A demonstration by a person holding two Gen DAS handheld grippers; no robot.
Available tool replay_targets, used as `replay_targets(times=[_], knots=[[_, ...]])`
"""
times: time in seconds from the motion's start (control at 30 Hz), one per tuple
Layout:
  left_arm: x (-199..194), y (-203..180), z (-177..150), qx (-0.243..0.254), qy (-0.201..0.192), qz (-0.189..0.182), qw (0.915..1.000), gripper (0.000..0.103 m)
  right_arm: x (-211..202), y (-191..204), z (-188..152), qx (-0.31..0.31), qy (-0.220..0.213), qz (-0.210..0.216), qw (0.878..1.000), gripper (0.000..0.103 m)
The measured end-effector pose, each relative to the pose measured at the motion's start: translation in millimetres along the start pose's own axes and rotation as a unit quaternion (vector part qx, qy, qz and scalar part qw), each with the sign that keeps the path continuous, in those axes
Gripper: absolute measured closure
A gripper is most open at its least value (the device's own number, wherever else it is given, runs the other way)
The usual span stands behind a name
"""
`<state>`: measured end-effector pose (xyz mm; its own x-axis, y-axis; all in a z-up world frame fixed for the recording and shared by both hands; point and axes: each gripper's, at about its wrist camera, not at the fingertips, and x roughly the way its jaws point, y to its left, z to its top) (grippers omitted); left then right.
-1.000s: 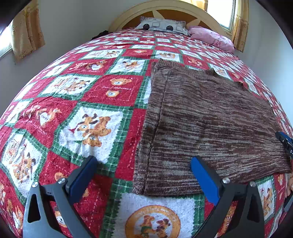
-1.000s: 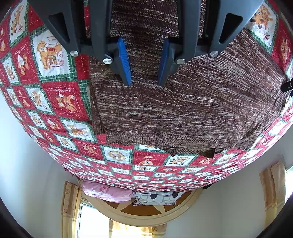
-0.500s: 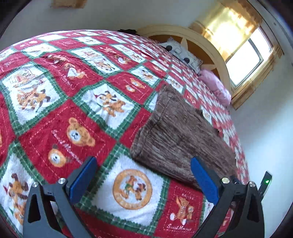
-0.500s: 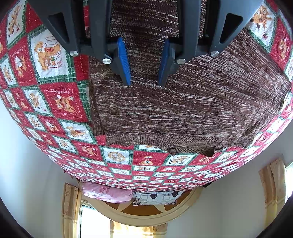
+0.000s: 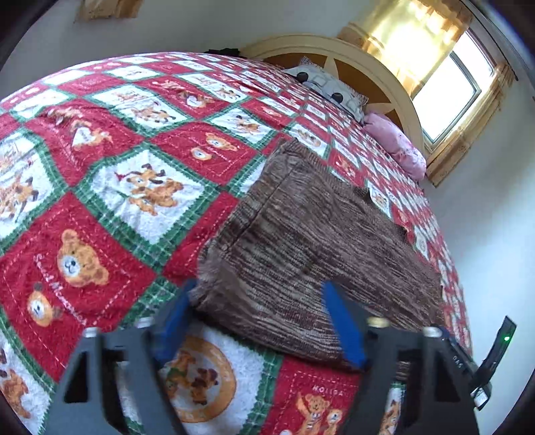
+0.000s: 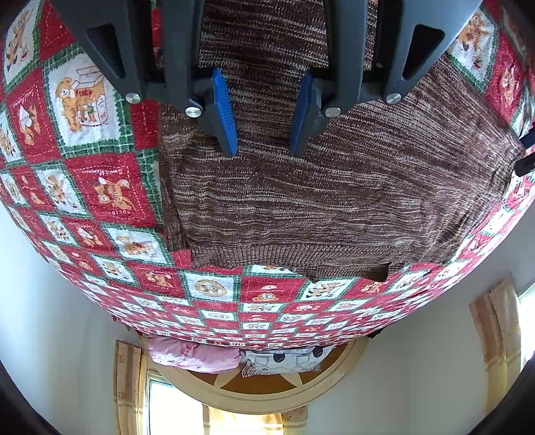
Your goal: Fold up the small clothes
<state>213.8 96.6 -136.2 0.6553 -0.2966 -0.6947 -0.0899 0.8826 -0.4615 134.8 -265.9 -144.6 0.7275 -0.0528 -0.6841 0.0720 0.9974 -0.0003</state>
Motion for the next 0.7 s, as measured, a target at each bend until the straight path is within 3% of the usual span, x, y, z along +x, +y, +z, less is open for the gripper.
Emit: replay_targets(times=[0.03, 0.07, 0.23, 0.3, 0.43, 0.5, 0.57, 0.6, 0.7], knots=[[2, -1, 1, 0.001, 0.007, -0.006, 1.0, 0.087, 0, 0, 0, 0.0, 0.0, 0.0, 1.0, 0.068], [6, -2, 1, 0.001, 0.017, -0.013, 0.9998, 0.091, 0, 0, 0, -0.001, 0.0, -0.001, 1.0, 0.068], [5, -8, 1, 0.02, 0.006, -0.015, 0.9997, 0.091, 0, 0, 0, 0.0, 0.0, -0.001, 1.0, 0.068], [10, -5, 1, 0.01, 0.011, 0.003, 0.9999, 0.087, 0, 0, 0, -0.001, 0.0, -0.001, 1.0, 0.068], [10, 2, 0, -0.011, 0.011, -0.011, 0.9998, 0.083, 0, 0, 0, 0.0, 0.0, 0.0, 1.0, 0.068], [10, 2, 0, -0.014, 0.011, -0.025, 0.9995, 0.075, 0, 1, 0, -0.001, 0.0, -0.001, 1.0, 0.068], [10, 4, 1, -0.026, 0.01, -0.06, 0.9978, 0.053, 0, 0, 0, -0.002, 0.0, -0.002, 1.0, 0.068], [10, 4, 1, -0.03, 0.009, -0.068, 0.9972, 0.051, 0, 0, 0, -0.002, 0.0, -0.002, 1.0, 0.068], [9, -6, 0, 0.0, 0.002, -0.044, 0.999, 0.06, -2, 1, 1, 0.0, 0.0, -0.005, 1.0, 0.068]])
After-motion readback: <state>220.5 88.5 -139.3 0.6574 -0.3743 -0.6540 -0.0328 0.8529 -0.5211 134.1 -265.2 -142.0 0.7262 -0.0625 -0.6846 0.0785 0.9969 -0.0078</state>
